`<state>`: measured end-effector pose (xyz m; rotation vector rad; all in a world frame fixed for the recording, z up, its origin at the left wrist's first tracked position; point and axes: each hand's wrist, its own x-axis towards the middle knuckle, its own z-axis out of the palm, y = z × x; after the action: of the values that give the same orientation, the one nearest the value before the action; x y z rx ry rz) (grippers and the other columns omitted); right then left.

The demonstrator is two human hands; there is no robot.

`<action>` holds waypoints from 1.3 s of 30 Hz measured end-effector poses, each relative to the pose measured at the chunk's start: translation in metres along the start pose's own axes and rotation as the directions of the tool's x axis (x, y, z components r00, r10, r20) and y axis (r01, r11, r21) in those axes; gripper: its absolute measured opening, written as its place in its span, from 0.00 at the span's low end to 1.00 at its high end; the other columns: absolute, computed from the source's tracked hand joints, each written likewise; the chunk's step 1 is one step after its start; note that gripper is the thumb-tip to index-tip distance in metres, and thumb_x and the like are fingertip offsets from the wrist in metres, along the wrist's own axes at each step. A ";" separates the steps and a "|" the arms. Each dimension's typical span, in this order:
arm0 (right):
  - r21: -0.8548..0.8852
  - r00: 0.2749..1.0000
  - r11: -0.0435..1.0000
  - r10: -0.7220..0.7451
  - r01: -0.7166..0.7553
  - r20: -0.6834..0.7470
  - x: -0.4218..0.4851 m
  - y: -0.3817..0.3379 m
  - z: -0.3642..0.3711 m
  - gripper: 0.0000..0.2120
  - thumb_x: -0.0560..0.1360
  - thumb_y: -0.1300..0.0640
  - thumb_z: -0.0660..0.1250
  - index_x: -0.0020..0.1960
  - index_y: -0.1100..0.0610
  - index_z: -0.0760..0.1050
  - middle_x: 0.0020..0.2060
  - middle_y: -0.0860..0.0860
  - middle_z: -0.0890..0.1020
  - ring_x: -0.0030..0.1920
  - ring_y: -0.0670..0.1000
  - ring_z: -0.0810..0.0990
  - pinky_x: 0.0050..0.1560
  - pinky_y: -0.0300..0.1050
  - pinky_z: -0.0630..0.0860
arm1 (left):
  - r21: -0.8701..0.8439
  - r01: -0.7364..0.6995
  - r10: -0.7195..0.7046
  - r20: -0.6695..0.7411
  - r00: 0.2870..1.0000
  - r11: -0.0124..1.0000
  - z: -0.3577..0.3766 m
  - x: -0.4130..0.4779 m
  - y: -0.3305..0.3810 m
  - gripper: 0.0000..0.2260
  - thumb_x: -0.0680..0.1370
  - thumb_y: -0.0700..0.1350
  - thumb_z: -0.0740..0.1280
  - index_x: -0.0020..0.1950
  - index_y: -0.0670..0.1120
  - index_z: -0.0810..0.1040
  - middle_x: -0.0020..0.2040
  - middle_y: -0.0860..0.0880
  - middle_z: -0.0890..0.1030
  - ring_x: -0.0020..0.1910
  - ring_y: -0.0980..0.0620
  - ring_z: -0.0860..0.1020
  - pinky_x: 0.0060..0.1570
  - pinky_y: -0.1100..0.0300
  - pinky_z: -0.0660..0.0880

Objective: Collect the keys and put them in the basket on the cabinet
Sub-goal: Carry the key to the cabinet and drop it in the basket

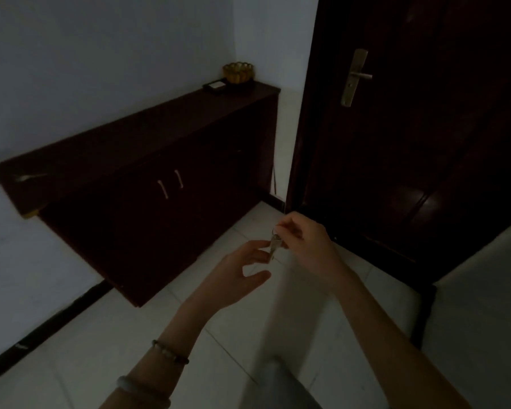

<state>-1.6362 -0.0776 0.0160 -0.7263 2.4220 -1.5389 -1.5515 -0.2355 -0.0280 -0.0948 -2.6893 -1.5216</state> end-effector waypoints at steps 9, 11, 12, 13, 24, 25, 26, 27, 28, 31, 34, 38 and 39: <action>0.000 0.999 1.000 -0.027 0.027 0.021 0.169 0.043 -0.024 0.03 0.75 0.58 0.64 0.44 0.54 0.75 0.38 0.50 0.81 0.40 0.46 0.80 0.43 0.40 0.78 | 0.039 0.010 -0.008 -0.042 0.999 0.999 -0.030 0.159 -0.038 0.23 0.73 0.44 0.71 0.64 0.56 0.68 0.56 0.54 0.79 0.57 0.62 0.75 0.63 0.55 0.70; -0.015 0.999 0.999 -0.040 0.041 0.033 0.211 0.048 -0.033 0.03 0.75 0.58 0.64 0.43 0.53 0.75 0.39 0.50 0.81 0.41 0.48 0.80 0.44 0.43 0.78 | 0.037 0.019 -0.016 -0.063 0.998 0.999 -0.039 0.199 -0.040 0.23 0.72 0.44 0.71 0.63 0.59 0.67 0.57 0.54 0.78 0.57 0.62 0.74 0.62 0.56 0.70; -0.021 0.998 0.998 -0.050 0.051 0.043 0.232 0.050 -0.037 0.03 0.75 0.57 0.64 0.43 0.52 0.75 0.38 0.49 0.80 0.40 0.47 0.80 0.44 0.43 0.78 | 0.029 0.018 -0.016 -0.069 0.998 0.999 -0.044 0.218 -0.041 0.23 0.72 0.44 0.71 0.63 0.59 0.67 0.57 0.54 0.78 0.57 0.63 0.74 0.62 0.56 0.70; -0.026 0.997 0.998 -0.058 0.060 0.052 0.251 0.054 -0.042 0.04 0.75 0.57 0.65 0.42 0.50 0.75 0.37 0.47 0.80 0.40 0.46 0.80 0.43 0.42 0.78 | 0.019 0.016 -0.015 -0.070 0.997 1.000 -0.048 0.237 -0.042 0.23 0.72 0.44 0.71 0.63 0.59 0.67 0.57 0.54 0.78 0.57 0.64 0.74 0.62 0.57 0.71; -0.010 0.989 0.994 -0.106 0.108 0.105 0.412 0.089 -0.066 0.05 0.74 0.55 0.65 0.40 0.47 0.75 0.37 0.46 0.81 0.39 0.42 0.80 0.43 0.40 0.78 | 0.000 0.072 -0.072 -0.111 0.991 0.997 -0.081 0.379 -0.078 0.24 0.72 0.44 0.71 0.65 0.57 0.67 0.57 0.56 0.77 0.59 0.64 0.73 0.60 0.60 0.72; -0.010 0.989 0.994 -0.106 0.108 0.107 0.425 0.092 -0.065 0.06 0.74 0.55 0.65 0.39 0.46 0.75 0.37 0.46 0.81 0.40 0.42 0.80 0.43 0.41 0.78 | 0.000 0.081 -0.081 -0.112 0.990 0.997 -0.086 0.390 -0.083 0.24 0.72 0.45 0.71 0.65 0.59 0.67 0.57 0.58 0.77 0.58 0.65 0.73 0.59 0.61 0.72; -0.011 0.988 0.994 -0.108 0.110 0.110 0.439 0.095 -0.064 0.08 0.74 0.55 0.65 0.38 0.45 0.74 0.37 0.46 0.81 0.40 0.42 0.80 0.43 0.41 0.79 | 0.004 0.093 -0.092 -0.110 0.990 0.996 -0.091 0.401 -0.089 0.24 0.73 0.46 0.71 0.64 0.60 0.67 0.57 0.59 0.77 0.58 0.66 0.73 0.58 0.62 0.72; -0.011 0.987 0.993 -0.112 0.114 0.115 0.453 0.098 -0.062 0.08 0.74 0.55 0.65 0.38 0.44 0.74 0.37 0.46 0.81 0.40 0.42 0.79 0.44 0.42 0.79 | 0.011 0.100 -0.099 -0.106 0.989 0.995 -0.096 0.413 -0.095 0.24 0.73 0.46 0.70 0.64 0.61 0.66 0.57 0.59 0.76 0.58 0.67 0.72 0.58 0.64 0.72; -0.009 0.986 0.993 -0.117 0.119 0.117 0.467 0.100 -0.060 0.08 0.74 0.55 0.65 0.38 0.44 0.74 0.37 0.46 0.81 0.40 0.42 0.79 0.44 0.42 0.79 | 0.016 0.106 -0.103 -0.100 0.990 0.994 -0.102 0.425 -0.101 0.23 0.73 0.46 0.70 0.63 0.62 0.66 0.57 0.59 0.76 0.57 0.68 0.72 0.57 0.67 0.71; -0.013 0.987 0.993 -0.117 0.119 0.106 0.512 0.108 -0.054 0.07 0.74 0.54 0.66 0.39 0.44 0.74 0.37 0.45 0.81 0.40 0.40 0.80 0.43 0.39 0.78 | 0.001 0.109 -0.109 -0.082 0.991 0.994 -0.121 0.462 -0.118 0.25 0.73 0.45 0.70 0.60 0.68 0.65 0.55 0.64 0.75 0.57 0.71 0.71 0.53 0.78 0.67; -0.009 0.987 0.992 -0.126 0.128 0.097 0.568 0.113 -0.047 0.07 0.74 0.54 0.66 0.39 0.45 0.74 0.36 0.44 0.81 0.38 0.40 0.80 0.42 0.38 0.78 | 0.001 0.084 -0.083 -0.082 0.993 0.996 -0.148 0.507 -0.136 0.25 0.73 0.44 0.69 0.60 0.70 0.64 0.54 0.66 0.74 0.57 0.71 0.71 0.51 0.81 0.66; -0.014 0.989 0.992 -0.127 0.128 0.070 0.651 0.111 -0.038 0.08 0.74 0.55 0.66 0.38 0.45 0.75 0.34 0.43 0.81 0.37 0.41 0.80 0.40 0.40 0.78 | 0.000 0.037 -0.036 -0.086 0.996 0.999 -0.194 0.576 -0.162 0.24 0.73 0.43 0.69 0.62 0.64 0.67 0.52 0.67 0.74 0.55 0.74 0.71 0.49 0.82 0.65; -0.028 0.990 0.991 -0.128 0.130 0.065 0.671 0.110 -0.036 0.07 0.74 0.55 0.66 0.38 0.45 0.75 0.34 0.43 0.81 0.37 0.41 0.80 0.40 0.41 0.79 | 0.007 0.027 -0.026 -0.083 0.996 1.000 -0.206 0.592 -0.167 0.24 0.73 0.43 0.70 0.62 0.63 0.67 0.52 0.66 0.75 0.55 0.73 0.71 0.49 0.81 0.65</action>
<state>-2.2638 -0.3407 0.0053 -0.9397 2.4012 -1.5012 -2.1517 -0.4812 -0.0206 0.0043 -2.6424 -1.4869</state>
